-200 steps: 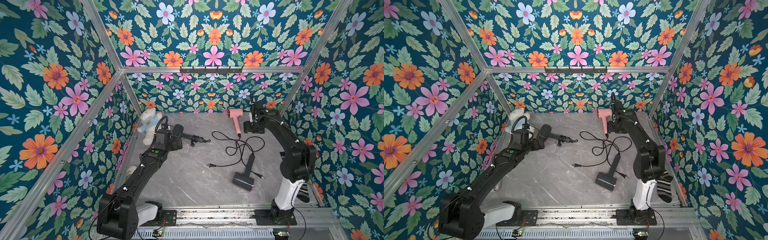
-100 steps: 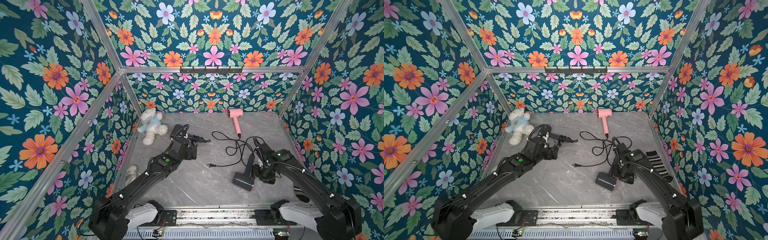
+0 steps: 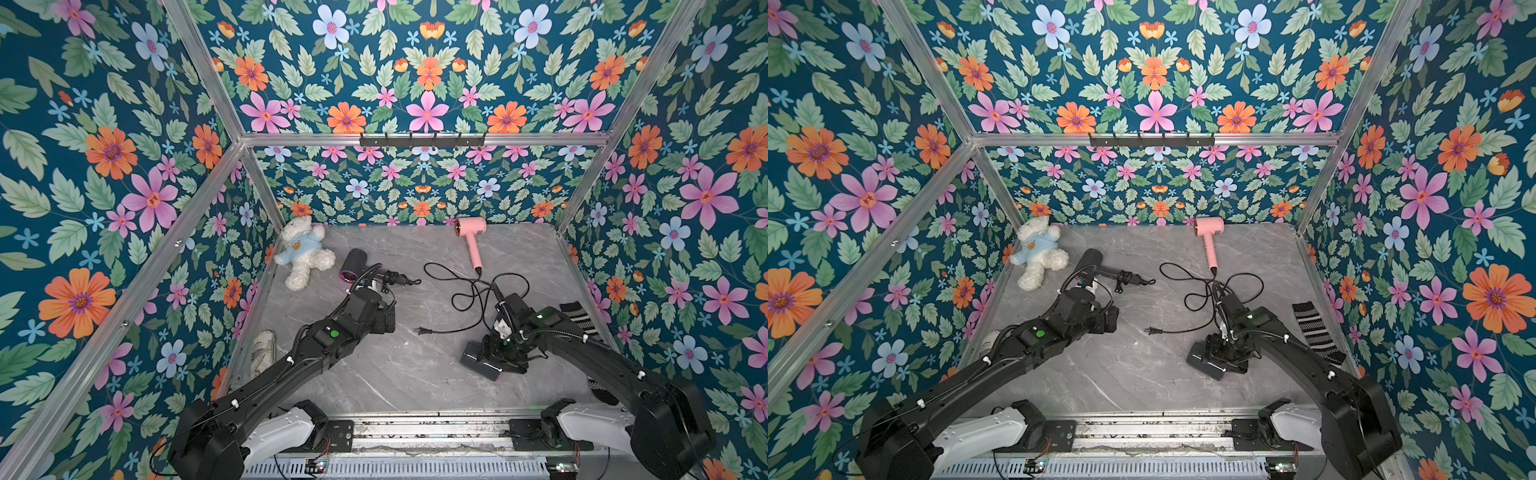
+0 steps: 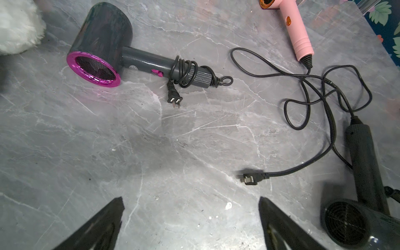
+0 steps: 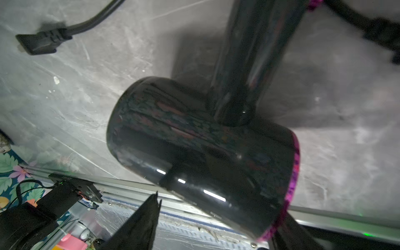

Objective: Wrap the cord around the hair dryer
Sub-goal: Move the hair dryer to the center of the board.

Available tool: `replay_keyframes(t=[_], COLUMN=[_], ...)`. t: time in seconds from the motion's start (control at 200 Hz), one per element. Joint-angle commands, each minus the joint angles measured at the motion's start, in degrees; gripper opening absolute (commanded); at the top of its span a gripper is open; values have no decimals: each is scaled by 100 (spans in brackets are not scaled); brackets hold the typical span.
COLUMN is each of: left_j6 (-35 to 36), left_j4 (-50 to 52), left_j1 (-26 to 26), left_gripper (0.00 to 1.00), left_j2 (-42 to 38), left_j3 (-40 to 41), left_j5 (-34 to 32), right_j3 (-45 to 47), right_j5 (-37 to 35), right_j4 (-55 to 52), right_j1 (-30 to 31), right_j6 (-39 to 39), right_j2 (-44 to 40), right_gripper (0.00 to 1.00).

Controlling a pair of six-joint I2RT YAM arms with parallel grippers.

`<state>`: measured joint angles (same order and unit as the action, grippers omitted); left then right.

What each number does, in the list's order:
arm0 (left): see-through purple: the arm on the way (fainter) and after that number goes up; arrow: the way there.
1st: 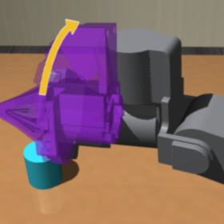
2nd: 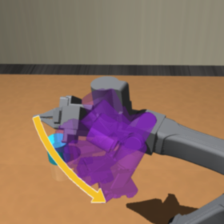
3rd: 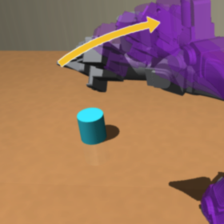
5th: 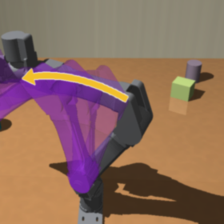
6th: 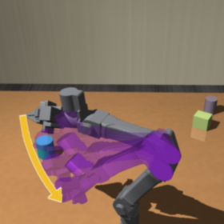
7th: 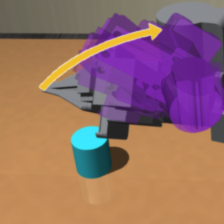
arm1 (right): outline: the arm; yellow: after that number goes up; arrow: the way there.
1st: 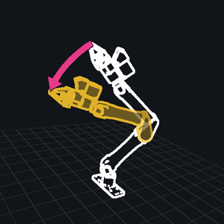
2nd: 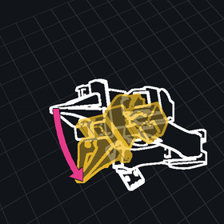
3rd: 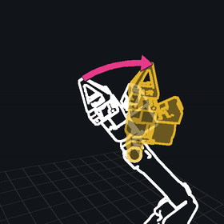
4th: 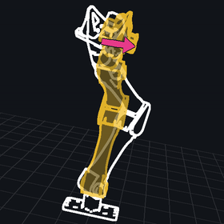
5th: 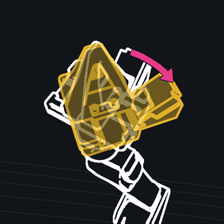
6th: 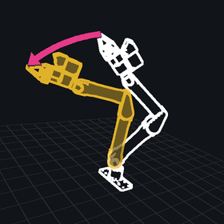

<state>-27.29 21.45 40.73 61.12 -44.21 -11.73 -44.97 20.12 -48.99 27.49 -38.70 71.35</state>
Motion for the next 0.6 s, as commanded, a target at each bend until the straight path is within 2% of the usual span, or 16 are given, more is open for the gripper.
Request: replay_keyframes(t=[0.0,0.17,0.335,0.42,0.475,0.595], left_j6=[-205,-284,-220,-220,-225,-190], left_j4=[426,761,1221,1318,1309,1140], left_j1=[9,13,9,11,11,9], left_gripper=[99,99,99,99,99,99], left_j2=[-165,-462,-269,-210,-179,87], left_j3=[-25,51,-391,-516,-528,-605], left_j5=[-278,-570,-703,-806,-865,-857], right_j3=[-227,-1218,-2784,-3169,-3239,-2913], right_j5=[167,33,727,956,759,392], right_j4=[862,1524,1833,1625,1253,598], right_j1=[269,745,1119,1171,1107,539], right_j6=[-266,-317,-158,24,239,692], right_j2=[467,1764,3013,3027,2866,2423], right_gripper=[76,76,77,77,76,77])
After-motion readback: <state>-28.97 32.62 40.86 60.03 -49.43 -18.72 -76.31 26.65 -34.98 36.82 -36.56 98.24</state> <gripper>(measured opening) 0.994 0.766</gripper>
